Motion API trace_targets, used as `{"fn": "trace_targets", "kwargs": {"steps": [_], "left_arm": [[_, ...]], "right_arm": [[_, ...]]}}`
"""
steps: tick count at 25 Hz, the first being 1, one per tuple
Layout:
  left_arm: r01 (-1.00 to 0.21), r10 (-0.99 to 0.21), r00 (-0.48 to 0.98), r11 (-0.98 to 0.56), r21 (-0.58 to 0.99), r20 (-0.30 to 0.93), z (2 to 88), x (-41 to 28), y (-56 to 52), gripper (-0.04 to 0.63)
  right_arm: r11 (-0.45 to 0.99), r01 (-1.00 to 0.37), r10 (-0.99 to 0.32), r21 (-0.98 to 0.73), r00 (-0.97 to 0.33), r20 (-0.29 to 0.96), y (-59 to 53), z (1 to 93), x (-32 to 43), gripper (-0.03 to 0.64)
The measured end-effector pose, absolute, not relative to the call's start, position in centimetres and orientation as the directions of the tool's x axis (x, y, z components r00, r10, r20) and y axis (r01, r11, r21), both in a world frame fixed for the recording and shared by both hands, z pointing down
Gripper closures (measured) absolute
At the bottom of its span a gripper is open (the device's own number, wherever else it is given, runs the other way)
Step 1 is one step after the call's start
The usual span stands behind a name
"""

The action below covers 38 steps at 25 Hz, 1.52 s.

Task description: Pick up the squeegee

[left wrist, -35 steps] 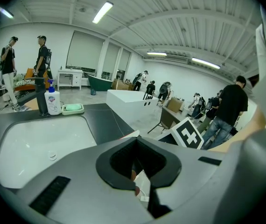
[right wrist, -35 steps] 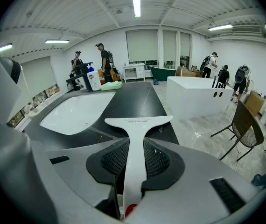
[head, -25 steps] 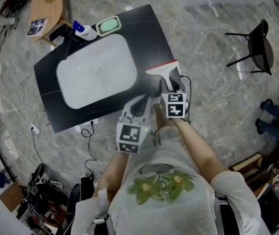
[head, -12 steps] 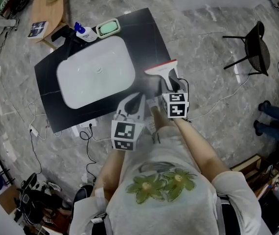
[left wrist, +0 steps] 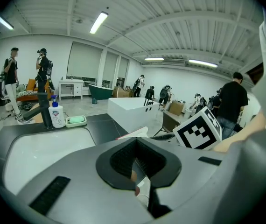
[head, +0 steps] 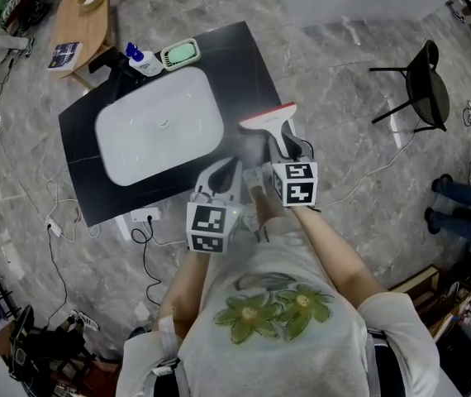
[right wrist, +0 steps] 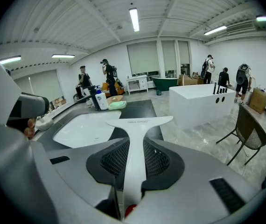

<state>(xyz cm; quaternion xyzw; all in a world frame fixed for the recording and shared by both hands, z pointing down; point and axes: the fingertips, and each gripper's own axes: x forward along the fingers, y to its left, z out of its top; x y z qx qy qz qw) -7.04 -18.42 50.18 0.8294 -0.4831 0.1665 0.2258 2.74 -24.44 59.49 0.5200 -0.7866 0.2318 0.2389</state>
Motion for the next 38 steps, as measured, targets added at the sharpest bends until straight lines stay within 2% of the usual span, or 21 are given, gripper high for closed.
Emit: {"fn": "trace_targets", "kwargs": {"steps": [38], "left_arm": [[-0.905,-0.818,0.426,-0.381,0.19,0.386,46.1,-6.2,-11.0,0.585]], "right_arm": [[0.552,-0.826,-0.758,-0.116,-0.555,0.342,-14.7,46.5,-1.3,0.515]]}}
